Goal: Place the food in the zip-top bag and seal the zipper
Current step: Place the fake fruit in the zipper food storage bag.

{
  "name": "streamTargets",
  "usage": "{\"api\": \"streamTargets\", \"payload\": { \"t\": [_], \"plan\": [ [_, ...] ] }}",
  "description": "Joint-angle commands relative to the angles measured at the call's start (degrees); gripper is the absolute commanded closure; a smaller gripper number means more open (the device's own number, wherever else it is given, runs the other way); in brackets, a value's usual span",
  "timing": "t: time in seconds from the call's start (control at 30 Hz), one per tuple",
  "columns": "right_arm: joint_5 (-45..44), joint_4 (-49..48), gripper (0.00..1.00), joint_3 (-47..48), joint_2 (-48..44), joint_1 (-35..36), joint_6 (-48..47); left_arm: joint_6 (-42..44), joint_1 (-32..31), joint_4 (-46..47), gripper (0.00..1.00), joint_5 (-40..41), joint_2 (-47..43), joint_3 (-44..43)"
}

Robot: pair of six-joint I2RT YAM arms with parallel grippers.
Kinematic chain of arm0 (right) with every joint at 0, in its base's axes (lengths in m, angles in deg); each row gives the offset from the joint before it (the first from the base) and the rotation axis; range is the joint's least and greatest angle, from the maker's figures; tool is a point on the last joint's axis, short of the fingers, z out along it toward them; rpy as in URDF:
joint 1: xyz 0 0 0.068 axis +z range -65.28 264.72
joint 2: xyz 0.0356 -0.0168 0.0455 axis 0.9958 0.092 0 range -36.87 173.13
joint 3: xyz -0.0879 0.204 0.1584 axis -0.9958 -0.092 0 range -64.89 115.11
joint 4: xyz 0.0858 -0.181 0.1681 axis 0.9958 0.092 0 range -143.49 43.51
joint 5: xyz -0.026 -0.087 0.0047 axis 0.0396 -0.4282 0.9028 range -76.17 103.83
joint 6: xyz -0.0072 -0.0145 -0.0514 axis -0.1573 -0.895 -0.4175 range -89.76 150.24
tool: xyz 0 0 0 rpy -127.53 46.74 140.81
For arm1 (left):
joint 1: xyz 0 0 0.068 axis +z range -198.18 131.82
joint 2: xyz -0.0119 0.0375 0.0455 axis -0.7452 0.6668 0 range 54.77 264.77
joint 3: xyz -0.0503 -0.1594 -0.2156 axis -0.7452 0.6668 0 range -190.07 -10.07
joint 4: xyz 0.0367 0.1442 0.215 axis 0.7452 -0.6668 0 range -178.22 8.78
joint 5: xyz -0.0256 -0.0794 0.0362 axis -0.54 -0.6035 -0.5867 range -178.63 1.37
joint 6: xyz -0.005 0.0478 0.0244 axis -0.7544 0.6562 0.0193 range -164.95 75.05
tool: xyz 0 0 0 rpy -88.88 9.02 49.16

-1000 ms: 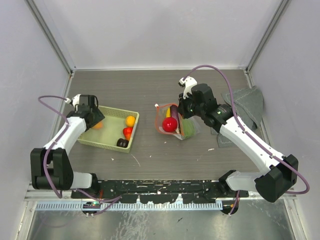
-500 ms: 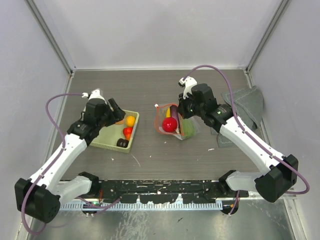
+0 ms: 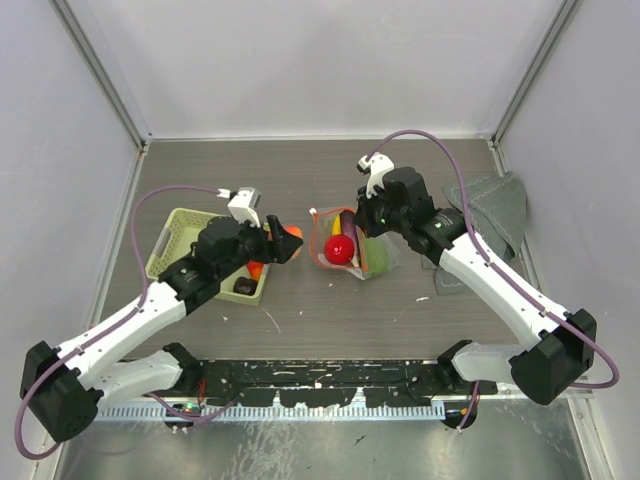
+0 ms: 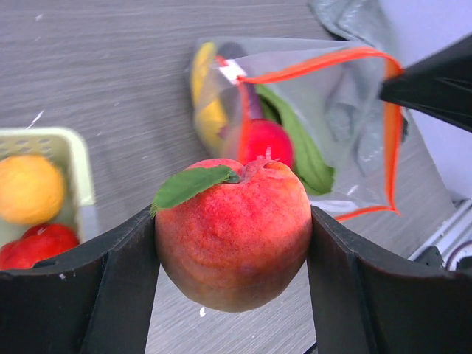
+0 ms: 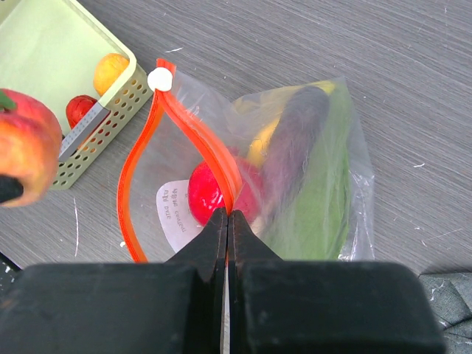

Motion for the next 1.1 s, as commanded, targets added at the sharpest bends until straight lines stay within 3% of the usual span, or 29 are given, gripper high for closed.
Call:
{"api": "streamTargets", "payload": {
  "t": [0.0, 0.2, 0.4, 0.83, 1.07],
  "plan": [
    [0.3, -2.6, 1.0, 0.7, -1.9, 0.2, -0.2, 4.5, -4.5, 12.8, 0.5, -2.0, 2.1, -0.5],
    [0.8, -2.6, 1.0, 0.7, -1.9, 0.2, -0.2, 7.7, -9.8, 19.2, 0.52, -1.7, 10.5, -3.6],
    [1.4, -2.6, 1.0, 0.6, -2.0, 0.2, -0.2, 9.5, -10.7, 26.4, 0.53, -2.2, 19.4, -6.2],
    [2.0, -2.7, 1.0, 0.5, -2.2, 0.2, -0.3, 12.4, -10.7, 30.5, 0.52, -2.0, 30.1, -11.3],
    [2.7, -2.9, 1.0, 0.5, -1.9, 0.2, -0.4, 11.5, -10.9, 31.3, 0.44, -3.0, 34.6, -13.4]
  ]
}}
